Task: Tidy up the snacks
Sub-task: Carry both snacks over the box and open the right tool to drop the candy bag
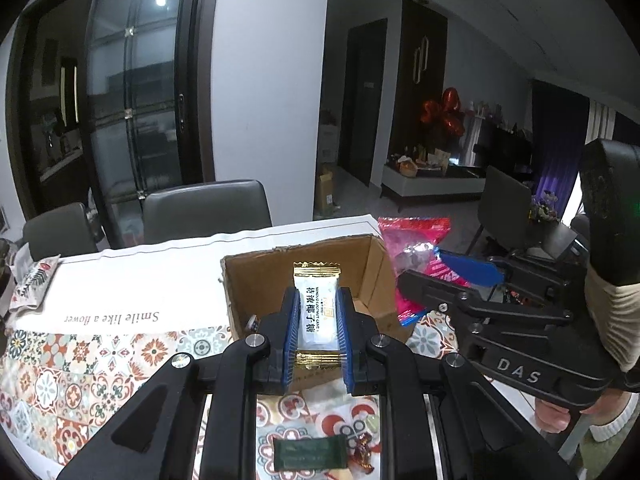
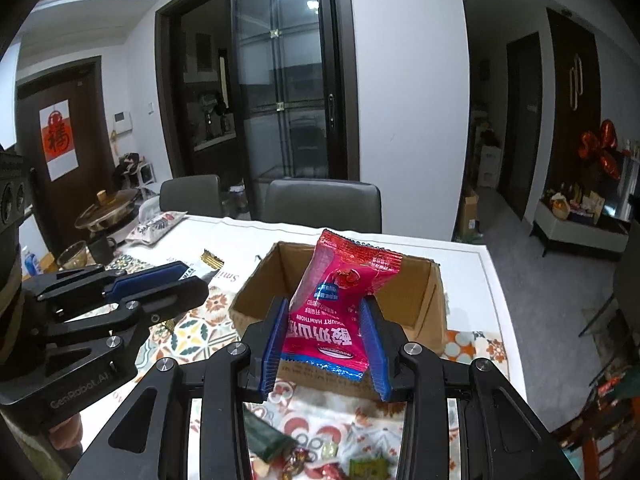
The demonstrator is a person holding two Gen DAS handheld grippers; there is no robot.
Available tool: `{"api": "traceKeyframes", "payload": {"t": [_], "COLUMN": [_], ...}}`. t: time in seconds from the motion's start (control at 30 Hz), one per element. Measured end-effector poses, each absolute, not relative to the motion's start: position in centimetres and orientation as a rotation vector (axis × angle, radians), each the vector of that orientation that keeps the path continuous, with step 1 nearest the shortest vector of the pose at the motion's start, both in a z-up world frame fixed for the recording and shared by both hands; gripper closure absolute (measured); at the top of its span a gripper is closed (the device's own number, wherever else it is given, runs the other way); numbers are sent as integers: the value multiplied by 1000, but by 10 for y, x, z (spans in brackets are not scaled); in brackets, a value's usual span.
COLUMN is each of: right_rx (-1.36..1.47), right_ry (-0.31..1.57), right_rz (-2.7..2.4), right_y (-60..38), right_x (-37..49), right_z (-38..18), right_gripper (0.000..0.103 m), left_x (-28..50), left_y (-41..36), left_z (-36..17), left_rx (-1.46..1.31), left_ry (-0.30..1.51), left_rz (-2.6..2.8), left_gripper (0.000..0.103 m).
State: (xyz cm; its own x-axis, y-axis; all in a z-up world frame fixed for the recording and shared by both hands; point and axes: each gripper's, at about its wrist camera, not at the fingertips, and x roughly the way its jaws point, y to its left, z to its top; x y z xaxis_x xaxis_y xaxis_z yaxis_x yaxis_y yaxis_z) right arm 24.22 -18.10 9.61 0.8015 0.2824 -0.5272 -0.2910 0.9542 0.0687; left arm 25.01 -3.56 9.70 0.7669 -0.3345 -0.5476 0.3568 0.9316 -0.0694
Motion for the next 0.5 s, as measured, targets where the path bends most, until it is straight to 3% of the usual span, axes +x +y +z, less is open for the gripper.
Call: {"api": "traceKeyframes", "payload": {"t": [0.5], "right_rx": [50], "right_ry": [724], "right_rz": [268], "right_y": [-197], "right_x": [332], "right_z": [65], "right_gripper": [65], "left_x": [338], "left_y": [-48], "left_z": [64], "left_rx": [35], "left_ry": [757], "left_rz": [-372], "left_gripper": [84]}}
